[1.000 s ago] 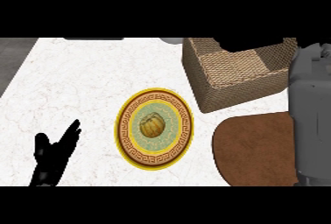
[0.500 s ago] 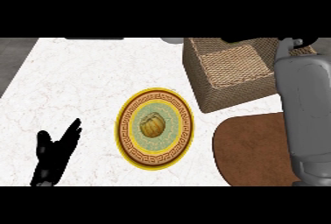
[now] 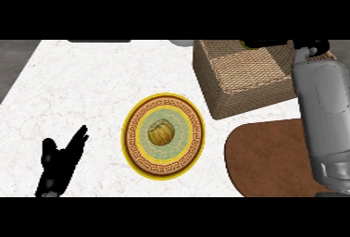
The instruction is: Pick the pear from the cutting board and place it in the basket
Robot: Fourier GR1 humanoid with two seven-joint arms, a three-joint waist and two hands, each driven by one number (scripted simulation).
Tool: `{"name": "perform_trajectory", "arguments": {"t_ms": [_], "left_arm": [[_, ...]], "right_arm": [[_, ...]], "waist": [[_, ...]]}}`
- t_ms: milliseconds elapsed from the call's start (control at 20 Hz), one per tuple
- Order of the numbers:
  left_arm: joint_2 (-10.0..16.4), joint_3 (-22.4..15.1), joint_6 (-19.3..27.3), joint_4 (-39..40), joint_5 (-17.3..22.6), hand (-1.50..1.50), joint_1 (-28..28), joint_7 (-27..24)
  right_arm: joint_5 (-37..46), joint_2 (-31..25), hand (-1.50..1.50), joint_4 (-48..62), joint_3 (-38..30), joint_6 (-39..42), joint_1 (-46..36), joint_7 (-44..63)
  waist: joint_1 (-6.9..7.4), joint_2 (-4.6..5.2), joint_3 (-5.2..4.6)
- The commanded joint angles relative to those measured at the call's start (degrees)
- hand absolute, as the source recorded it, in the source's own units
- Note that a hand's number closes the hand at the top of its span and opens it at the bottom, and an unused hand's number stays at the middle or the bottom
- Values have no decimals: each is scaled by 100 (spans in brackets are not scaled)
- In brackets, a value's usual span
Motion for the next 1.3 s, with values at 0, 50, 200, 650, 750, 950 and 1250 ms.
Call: {"name": "perform_trajectory", "arguments": {"t_ms": [0, 50, 200, 650, 750, 950, 1250], "left_arm": [[-119, -54, 61, 196, -30, 0, 139, 123], [20, 40, -59, 77, 71, 0, 94, 236], [-94, 28, 48, 388, -48, 0, -66, 122], [-91, -50, 57, -190, -118, 0, 88, 611], [-46, 23, -85, -152, -30, 0, 276, 430], [-173, 12, -66, 83, -123, 0, 496, -59], [-180, 30, -43, 26, -140, 0, 352, 153]], "right_arm": [[880, -392, 150, 492, 270, -443, 287, 76], [904, -242, 150, 553, 204, -798, 427, -63], [953, -740, 150, 1129, 266, -313, -100, -227], [736, -1214, -150, 1751, 21, -323, -133, -1456], [587, -1050, -150, 1715, -116, -567, -144, -1471], [213, -1192, -150, 1160, -373, -358, 119, -1155], [-222, -2081, -150, 1694, -1063, -111, -98, -1159]], "waist": [[4, 62, -74], [4, 50, -69], [4, 55, -71], [1, 37, -65], [2, 32, -66], [-90, 0, -70], [-43, 28, -67]]}}
